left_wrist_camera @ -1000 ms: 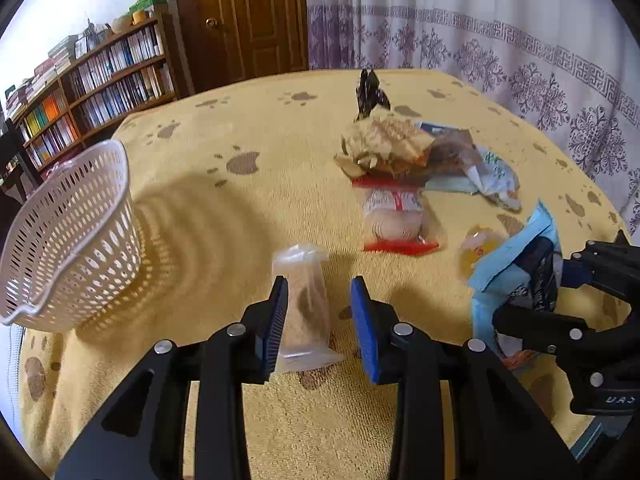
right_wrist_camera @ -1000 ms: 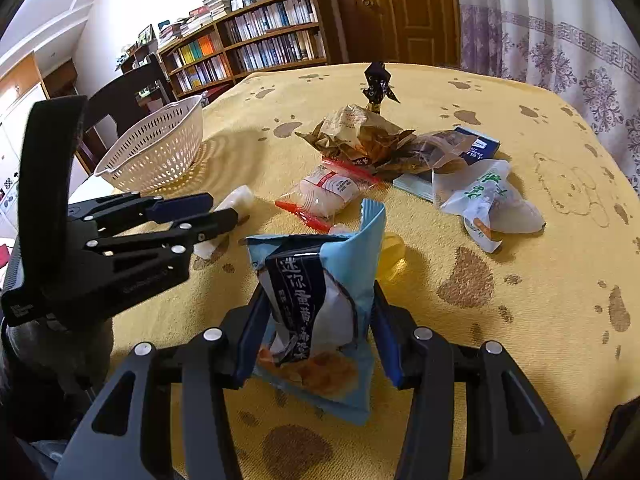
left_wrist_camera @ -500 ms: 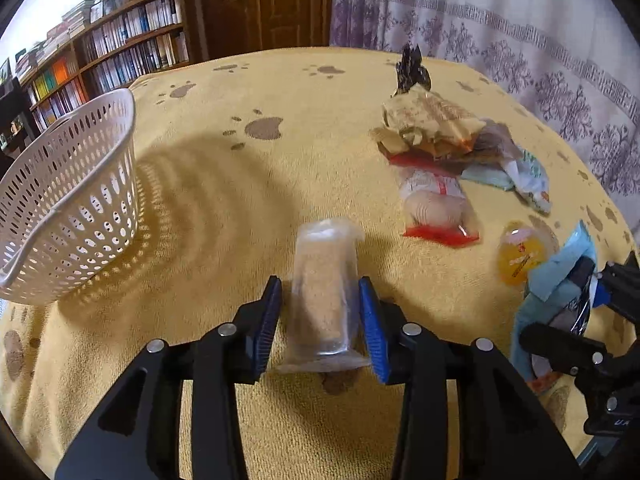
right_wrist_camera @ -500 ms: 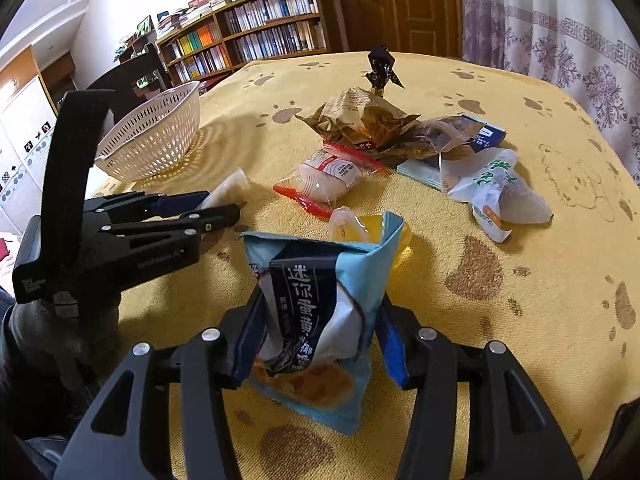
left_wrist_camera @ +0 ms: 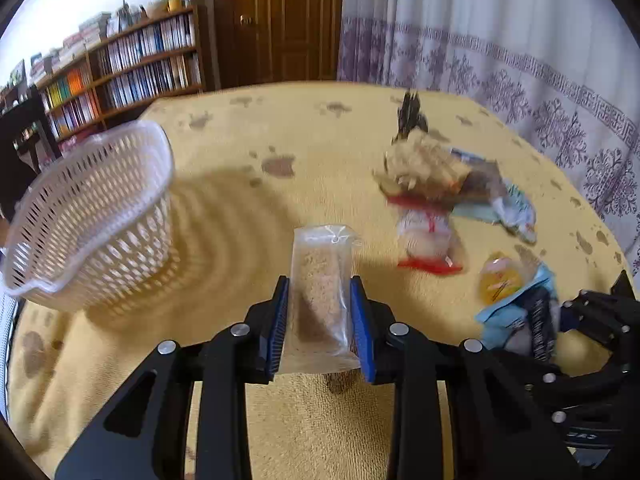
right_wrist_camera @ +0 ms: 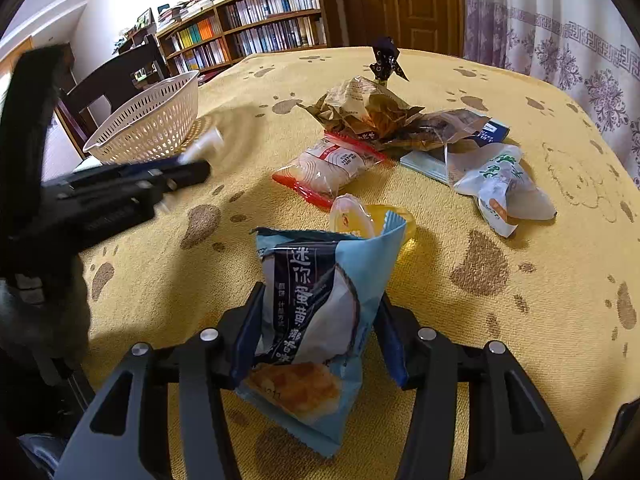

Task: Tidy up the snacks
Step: 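Carry the clear bar packet with the left gripper into the white basket and release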

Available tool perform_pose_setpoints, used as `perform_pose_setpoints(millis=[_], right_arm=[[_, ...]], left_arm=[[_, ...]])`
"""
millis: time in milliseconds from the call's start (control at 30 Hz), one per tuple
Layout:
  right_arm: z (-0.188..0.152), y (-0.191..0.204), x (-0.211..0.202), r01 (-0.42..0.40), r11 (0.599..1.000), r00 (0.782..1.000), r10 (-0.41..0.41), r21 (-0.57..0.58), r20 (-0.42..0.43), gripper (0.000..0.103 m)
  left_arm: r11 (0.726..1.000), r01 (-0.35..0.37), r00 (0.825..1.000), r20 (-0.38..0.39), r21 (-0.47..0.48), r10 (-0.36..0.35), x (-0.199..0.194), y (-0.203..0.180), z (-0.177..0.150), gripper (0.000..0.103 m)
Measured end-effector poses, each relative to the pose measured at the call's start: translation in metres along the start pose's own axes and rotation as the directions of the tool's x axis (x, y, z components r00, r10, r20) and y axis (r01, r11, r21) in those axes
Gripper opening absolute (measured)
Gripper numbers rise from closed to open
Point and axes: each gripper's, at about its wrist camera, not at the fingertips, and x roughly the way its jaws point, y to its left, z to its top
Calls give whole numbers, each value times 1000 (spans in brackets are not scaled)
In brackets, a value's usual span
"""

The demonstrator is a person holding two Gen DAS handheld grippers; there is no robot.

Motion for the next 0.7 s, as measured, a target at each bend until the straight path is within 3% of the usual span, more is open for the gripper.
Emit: perform_pose_setpoints(millis=[367,700], right_arm=[[0,4,-5,-15,1000,1000,15,-3,15,49],[-2,12,-4,-17,1000,1000,17,-21,13,49]], left_arm=[[994,-105,990,92,8,104,-35,4,13,31],[989,-144,981,127,-41,149,-45,28,25,31]])
